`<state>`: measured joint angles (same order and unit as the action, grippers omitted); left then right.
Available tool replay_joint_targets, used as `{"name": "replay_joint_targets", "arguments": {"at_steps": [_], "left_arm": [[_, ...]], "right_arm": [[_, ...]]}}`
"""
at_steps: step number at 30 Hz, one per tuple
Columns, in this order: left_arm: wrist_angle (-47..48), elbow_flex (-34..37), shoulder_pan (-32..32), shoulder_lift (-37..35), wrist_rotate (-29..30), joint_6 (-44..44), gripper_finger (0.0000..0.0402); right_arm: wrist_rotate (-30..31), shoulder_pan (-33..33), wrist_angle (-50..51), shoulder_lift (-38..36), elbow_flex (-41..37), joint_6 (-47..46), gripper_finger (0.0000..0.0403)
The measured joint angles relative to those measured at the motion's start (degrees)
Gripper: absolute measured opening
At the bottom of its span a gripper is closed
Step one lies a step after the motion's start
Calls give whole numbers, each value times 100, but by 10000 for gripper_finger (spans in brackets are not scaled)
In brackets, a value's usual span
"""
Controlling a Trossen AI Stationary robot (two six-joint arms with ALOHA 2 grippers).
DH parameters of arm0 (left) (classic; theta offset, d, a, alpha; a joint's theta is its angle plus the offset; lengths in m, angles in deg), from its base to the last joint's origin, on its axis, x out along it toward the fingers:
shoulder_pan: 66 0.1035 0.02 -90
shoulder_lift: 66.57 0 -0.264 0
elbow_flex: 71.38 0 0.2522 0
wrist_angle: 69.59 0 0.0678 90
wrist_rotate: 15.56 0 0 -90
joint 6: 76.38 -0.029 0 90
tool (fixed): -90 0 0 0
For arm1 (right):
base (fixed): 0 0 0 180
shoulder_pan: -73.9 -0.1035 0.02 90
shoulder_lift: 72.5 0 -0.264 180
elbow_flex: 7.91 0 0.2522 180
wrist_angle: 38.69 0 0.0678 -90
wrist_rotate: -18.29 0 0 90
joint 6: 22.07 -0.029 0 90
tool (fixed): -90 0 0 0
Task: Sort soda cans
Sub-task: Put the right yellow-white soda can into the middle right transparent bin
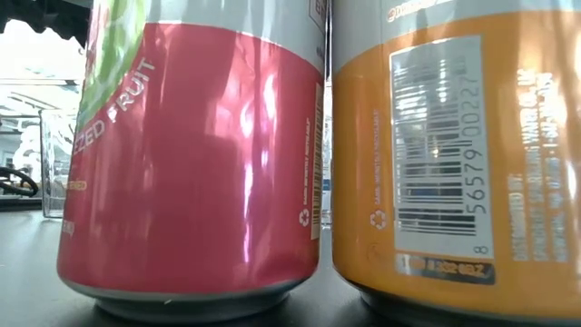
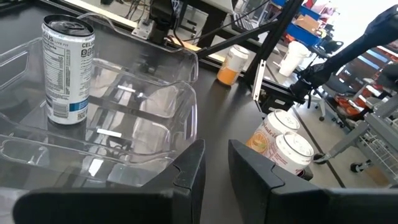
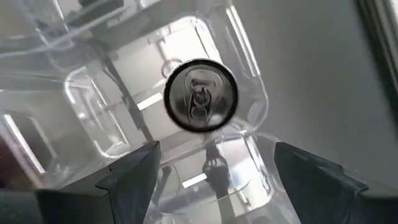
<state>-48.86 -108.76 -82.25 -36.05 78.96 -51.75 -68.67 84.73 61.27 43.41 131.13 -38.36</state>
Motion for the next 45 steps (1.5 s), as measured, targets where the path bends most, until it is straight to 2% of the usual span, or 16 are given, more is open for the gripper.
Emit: {"name": "replay_joint_targets", "arguments": {"at_steps": [10, 15, 20, 23, 30, 33, 38, 45], "left_arm": [[0, 0, 0, 2, 0, 9, 80], [0, 0, -1, 0, 0, 11, 80], [0, 0, 0, 0, 0, 13, 80], [0, 0, -2, 0, 0, 48, 80], [0, 0, -1, 0, 0, 48, 80], [0, 0, -2, 0, 0, 48, 80], [0, 0, -2, 2, 0, 57, 80], [0, 0, 0, 1, 0, 59, 80]], "right_arm": [[-1, -391, 360, -996, -41, -1062, 309], [95, -1091, 379, -1496, -381, -1621, 309], [745, -1999, 381, -2016, -1240, -2289, 309], [767, -2515, 381, -2402, -1992, -2988, 309], [151, -3676, 395, -3324, -3744, -5173, 308], [108, -4229, 383, -3645, -4272, -6086, 308], [110, -5107, 158, -3970, -4735, -7435, 308], [-1, -6050, 94, -3970, -4934, -8816, 308]]}}
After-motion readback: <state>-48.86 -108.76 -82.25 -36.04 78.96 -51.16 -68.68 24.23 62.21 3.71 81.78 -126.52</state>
